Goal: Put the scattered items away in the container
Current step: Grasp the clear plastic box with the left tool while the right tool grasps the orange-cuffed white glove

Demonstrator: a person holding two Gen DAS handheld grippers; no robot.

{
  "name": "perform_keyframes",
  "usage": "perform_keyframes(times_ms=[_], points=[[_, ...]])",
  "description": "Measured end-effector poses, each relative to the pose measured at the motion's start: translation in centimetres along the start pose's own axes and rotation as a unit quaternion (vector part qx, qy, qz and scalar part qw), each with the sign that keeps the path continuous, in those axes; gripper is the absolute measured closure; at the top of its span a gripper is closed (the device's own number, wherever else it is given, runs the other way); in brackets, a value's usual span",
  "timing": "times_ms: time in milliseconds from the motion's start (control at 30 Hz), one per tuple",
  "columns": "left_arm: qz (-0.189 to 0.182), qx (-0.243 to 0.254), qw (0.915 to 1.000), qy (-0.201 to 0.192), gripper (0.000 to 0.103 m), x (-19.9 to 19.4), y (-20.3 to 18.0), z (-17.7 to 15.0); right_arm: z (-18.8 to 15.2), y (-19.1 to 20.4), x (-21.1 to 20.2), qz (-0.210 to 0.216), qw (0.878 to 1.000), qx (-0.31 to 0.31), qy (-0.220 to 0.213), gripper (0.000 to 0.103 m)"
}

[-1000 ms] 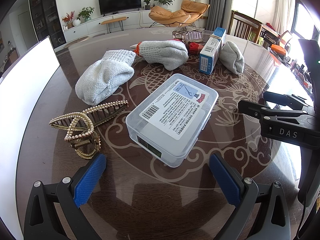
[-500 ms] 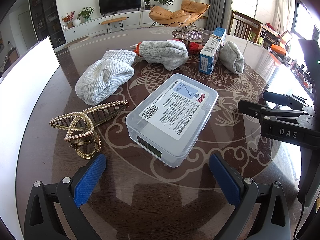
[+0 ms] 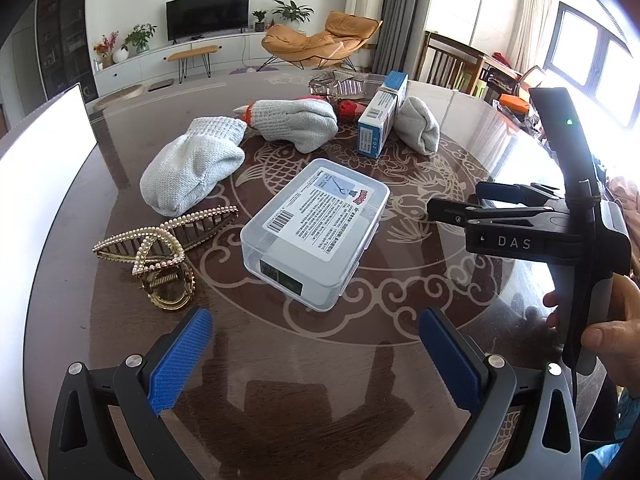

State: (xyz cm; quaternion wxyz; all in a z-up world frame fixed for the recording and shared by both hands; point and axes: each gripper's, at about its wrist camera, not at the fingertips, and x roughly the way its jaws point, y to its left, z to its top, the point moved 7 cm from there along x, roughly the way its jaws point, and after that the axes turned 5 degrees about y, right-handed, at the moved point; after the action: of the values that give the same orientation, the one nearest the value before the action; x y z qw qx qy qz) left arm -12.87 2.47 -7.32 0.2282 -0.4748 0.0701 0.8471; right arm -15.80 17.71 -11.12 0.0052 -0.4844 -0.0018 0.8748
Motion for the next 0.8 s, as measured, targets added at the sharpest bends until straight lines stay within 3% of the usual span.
perform_keyframes(times_ms=[100,200,433,533,633,700,800], points=[[-0.003,0.018,0.9998,-0.010,0.000,0.0,-1.3,1.8,0.0,0.0,0.0,0.000,1.000,0.000,0.000,0.018],[-0.002,0.044,0.9990,0.008,0.000,1.1,-2.0,3.0,-0.2,0.0,-0.1,0.016,0.999,-0.021,0.018,0.018],[0.035,0.106,0.9936,0.021,0.000,3.5,-1.9,4.3,-6.4,-4.1,-3.9,0.028,0.999,-0.046,0.010,0.018],[0.057,0.110,0.9923,0.001,0.000,3.2,-1.2,5.1,-7.6,-5.3,-4.6,0.028,0.999,-0.040,0.004,0.018],[0.019,0.102,0.9945,0.017,0.000,4.1,-1.2,5.5,-7.4,-5.3,-4.6,0.023,0.999,-0.037,0.000,0.018],[-0.030,0.101,0.9939,0.032,0.001,4.3,-2.2,5.1,-7.1,-5.3,-4.5,0.022,0.999,-0.034,0.000,0.018],[-0.099,0.129,0.9862,0.033,0.008,2.8,-4.6,3.7,-7.1,-5.5,-4.5,0.024,0.999,-0.033,0.000,0.018]])
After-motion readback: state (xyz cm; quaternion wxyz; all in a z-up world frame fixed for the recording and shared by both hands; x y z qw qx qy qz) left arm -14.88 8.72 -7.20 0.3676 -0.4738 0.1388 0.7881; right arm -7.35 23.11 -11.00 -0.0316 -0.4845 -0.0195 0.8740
